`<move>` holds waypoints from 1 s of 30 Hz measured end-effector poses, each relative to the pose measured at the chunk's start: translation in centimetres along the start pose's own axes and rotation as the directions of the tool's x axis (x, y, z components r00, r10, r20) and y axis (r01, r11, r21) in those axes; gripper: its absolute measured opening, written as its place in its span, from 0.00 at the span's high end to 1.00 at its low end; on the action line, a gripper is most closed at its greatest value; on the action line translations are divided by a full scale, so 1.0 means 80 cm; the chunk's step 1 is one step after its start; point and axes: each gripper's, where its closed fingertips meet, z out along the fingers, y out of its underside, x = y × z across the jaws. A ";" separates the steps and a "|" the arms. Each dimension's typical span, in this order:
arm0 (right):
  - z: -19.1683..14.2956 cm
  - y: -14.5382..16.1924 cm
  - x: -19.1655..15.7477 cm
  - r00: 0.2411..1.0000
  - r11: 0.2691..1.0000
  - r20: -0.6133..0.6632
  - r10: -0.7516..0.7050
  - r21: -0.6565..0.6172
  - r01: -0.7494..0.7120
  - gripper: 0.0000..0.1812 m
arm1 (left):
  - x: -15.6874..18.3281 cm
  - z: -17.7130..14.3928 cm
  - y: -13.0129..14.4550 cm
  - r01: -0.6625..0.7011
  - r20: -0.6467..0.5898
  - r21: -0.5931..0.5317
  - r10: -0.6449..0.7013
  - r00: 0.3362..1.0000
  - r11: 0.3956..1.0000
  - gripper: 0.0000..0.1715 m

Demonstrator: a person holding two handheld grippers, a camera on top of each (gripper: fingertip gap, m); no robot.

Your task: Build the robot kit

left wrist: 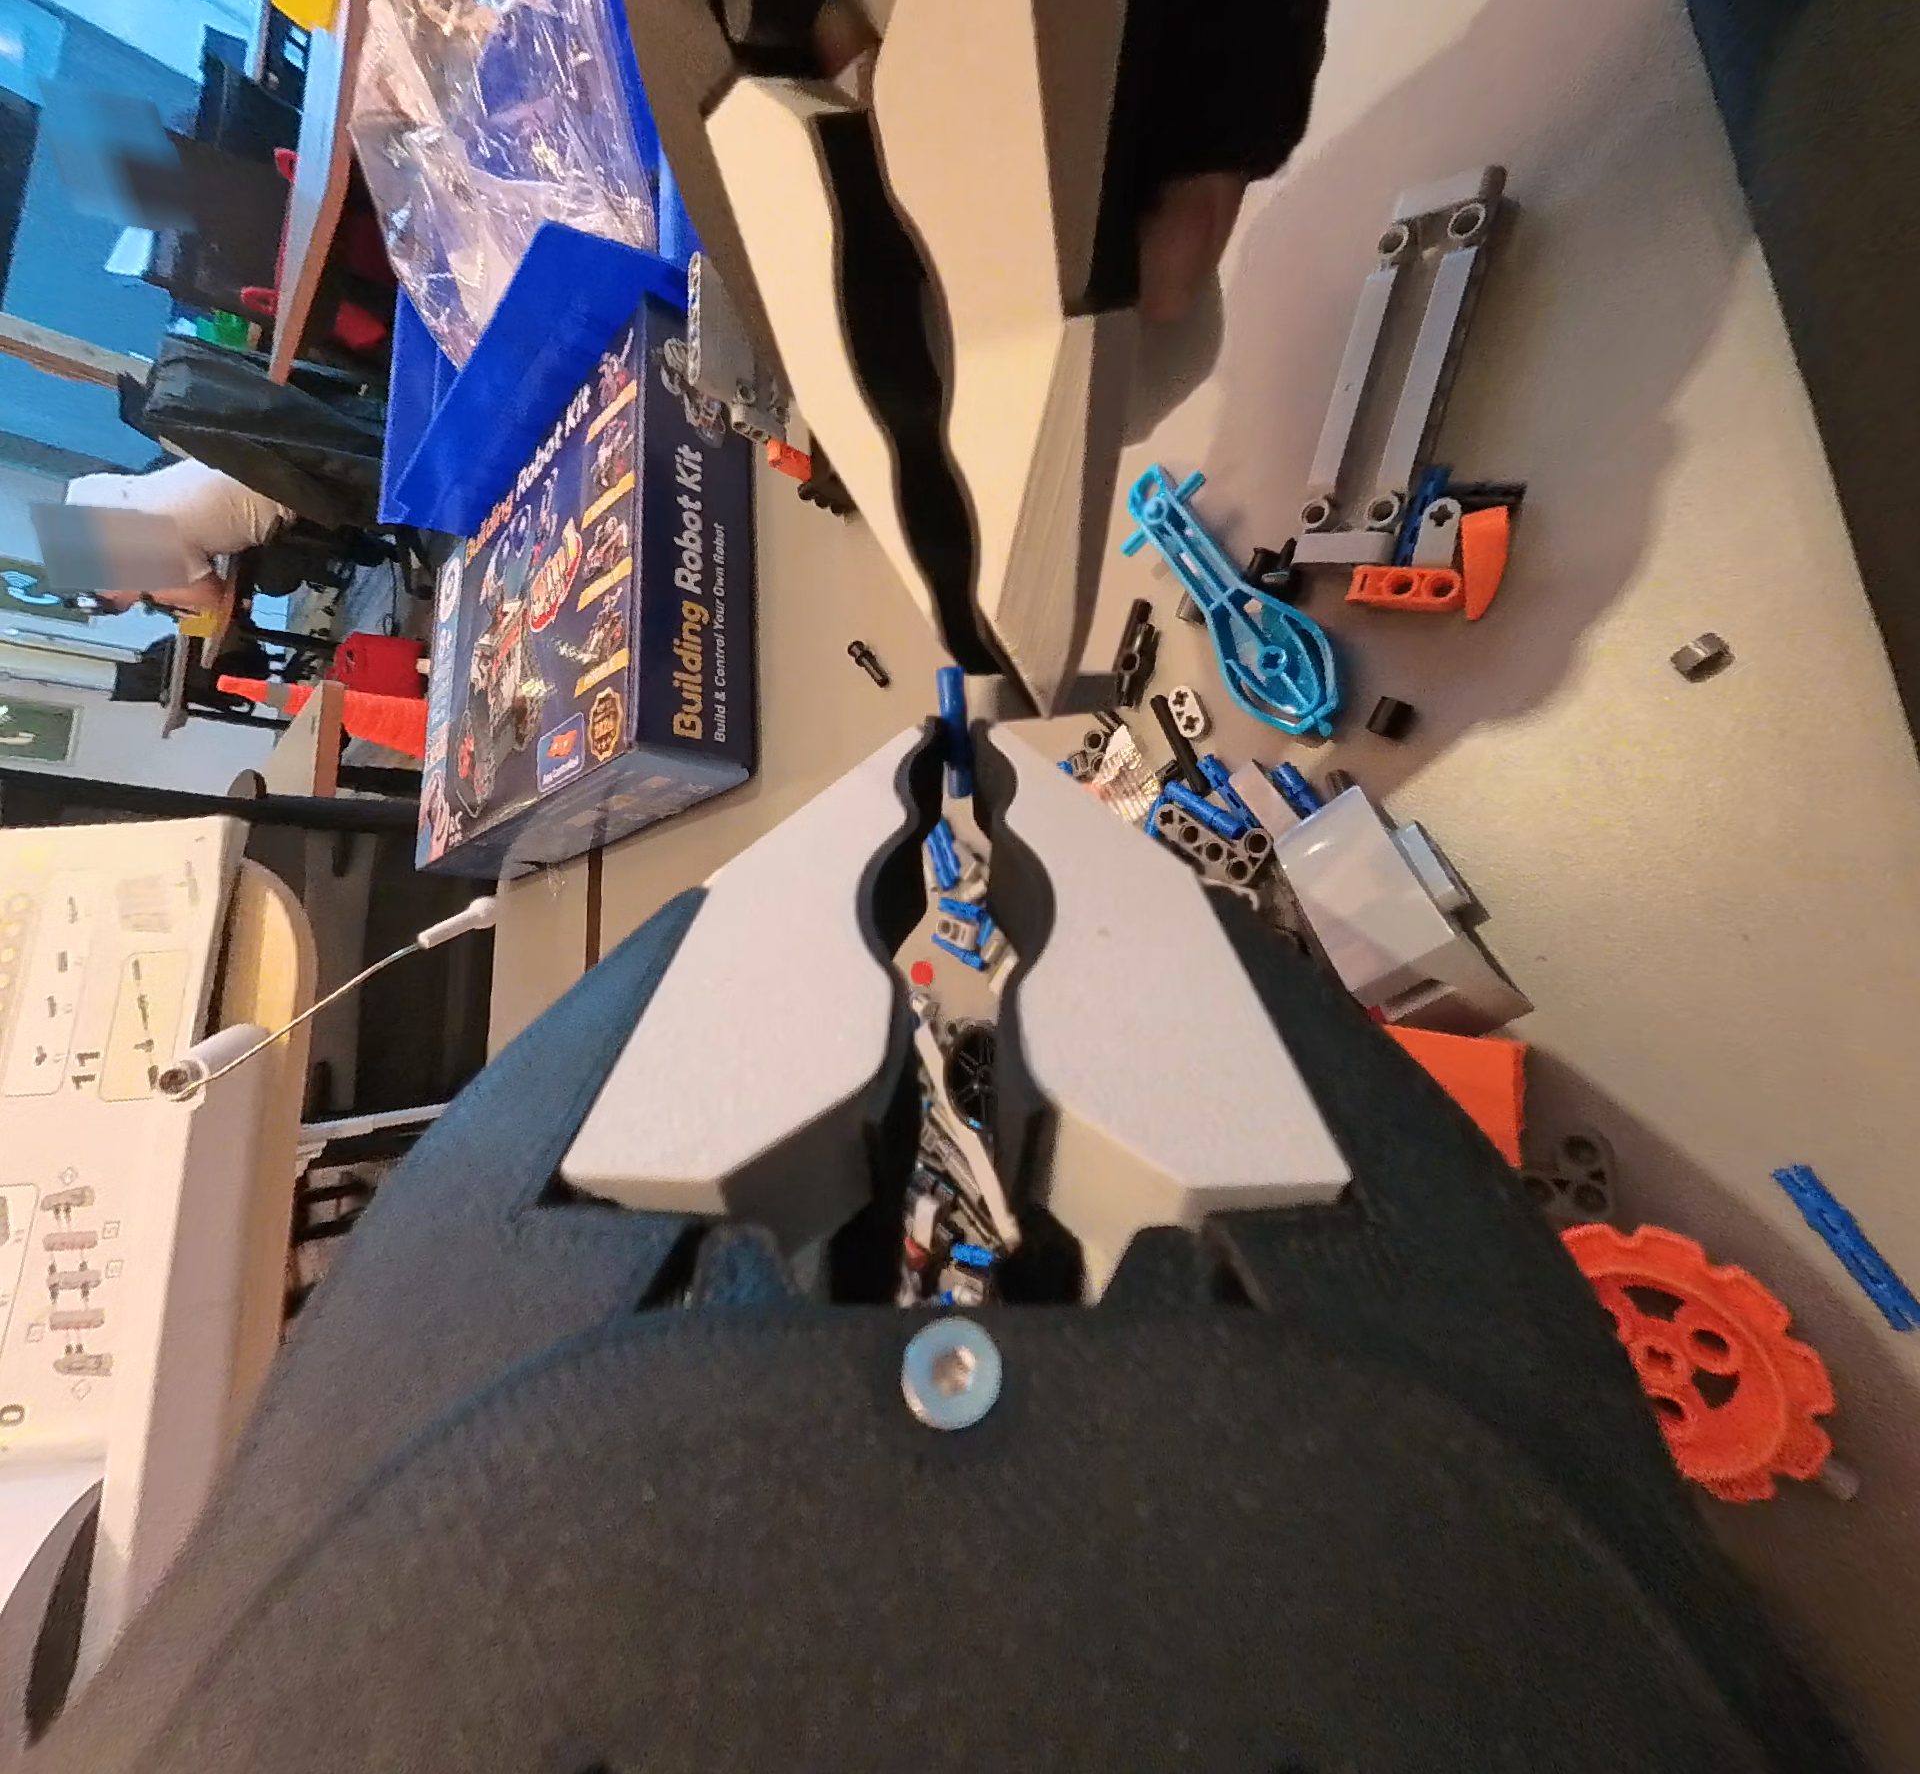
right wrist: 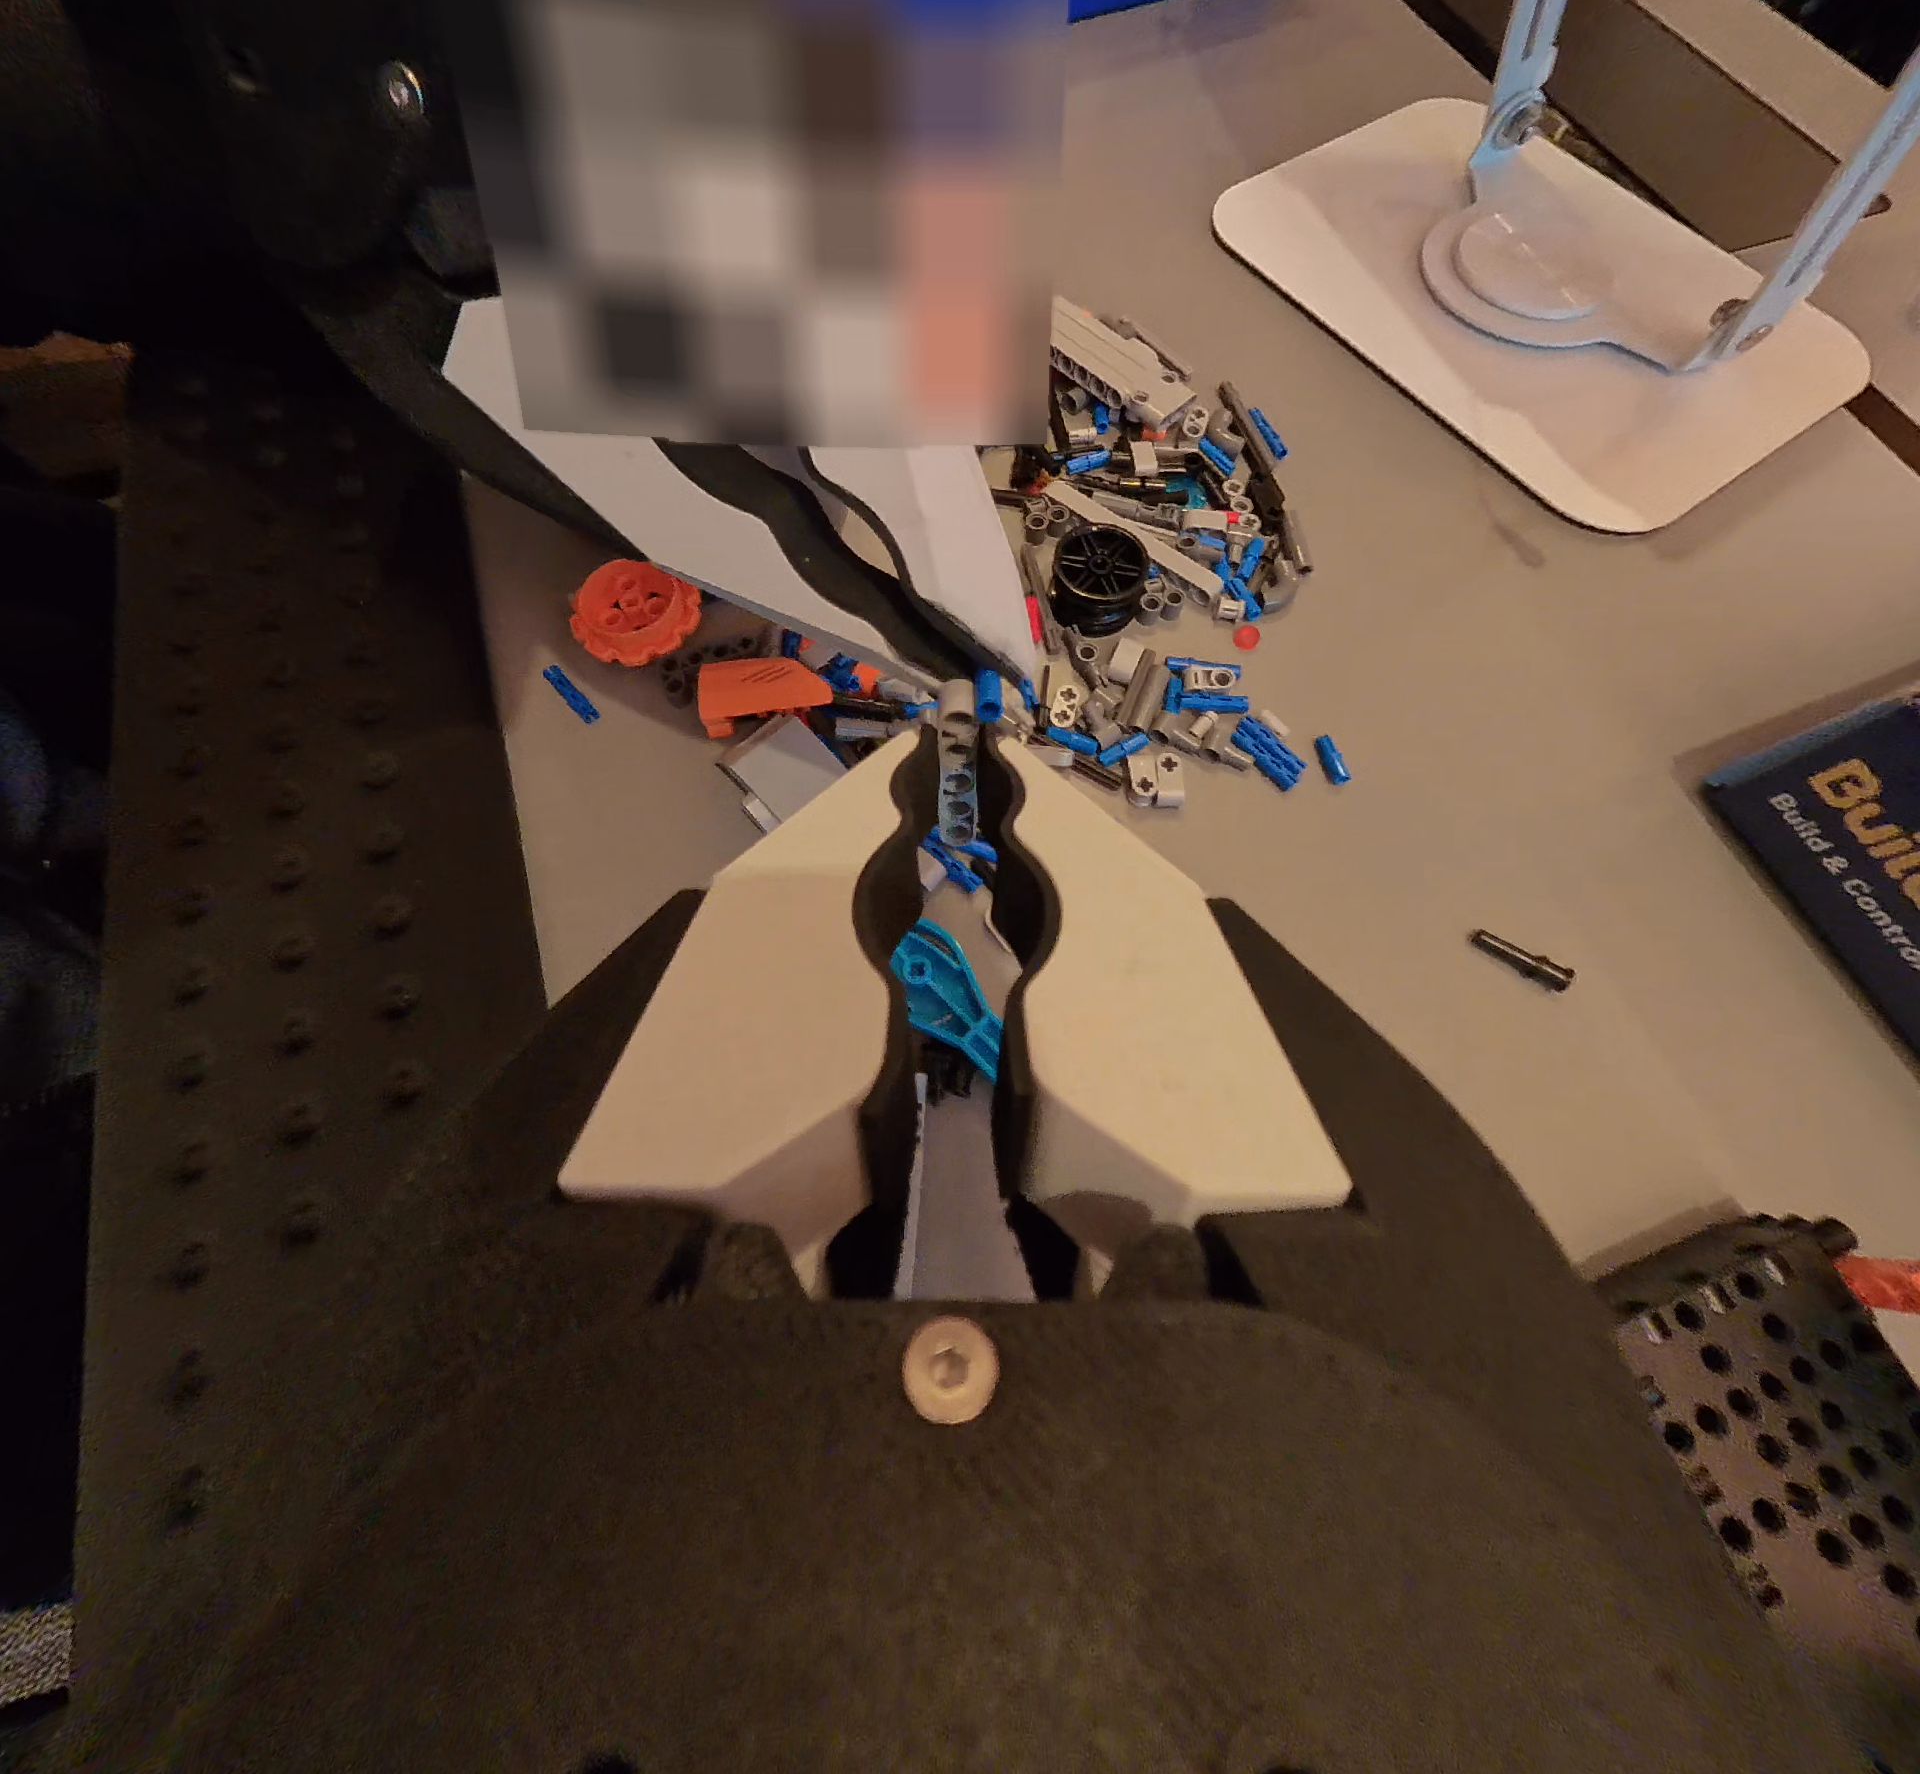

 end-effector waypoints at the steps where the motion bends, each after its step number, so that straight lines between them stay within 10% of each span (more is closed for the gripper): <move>1: 0.000 0.000 -0.001 1.000 1.000 0.008 0.006 0.007 -0.006 0.98 | 0.000 -0.001 0.000 -0.001 -0.001 0.001 0.001 1.000 1.000 0.99; 30: 0.003 0.018 0.012 0.998 0.997 -0.017 0.056 -0.056 -0.056 0.98 | 0.010 0.005 -0.002 -0.110 0.040 -0.088 0.114 0.993 0.990 0.99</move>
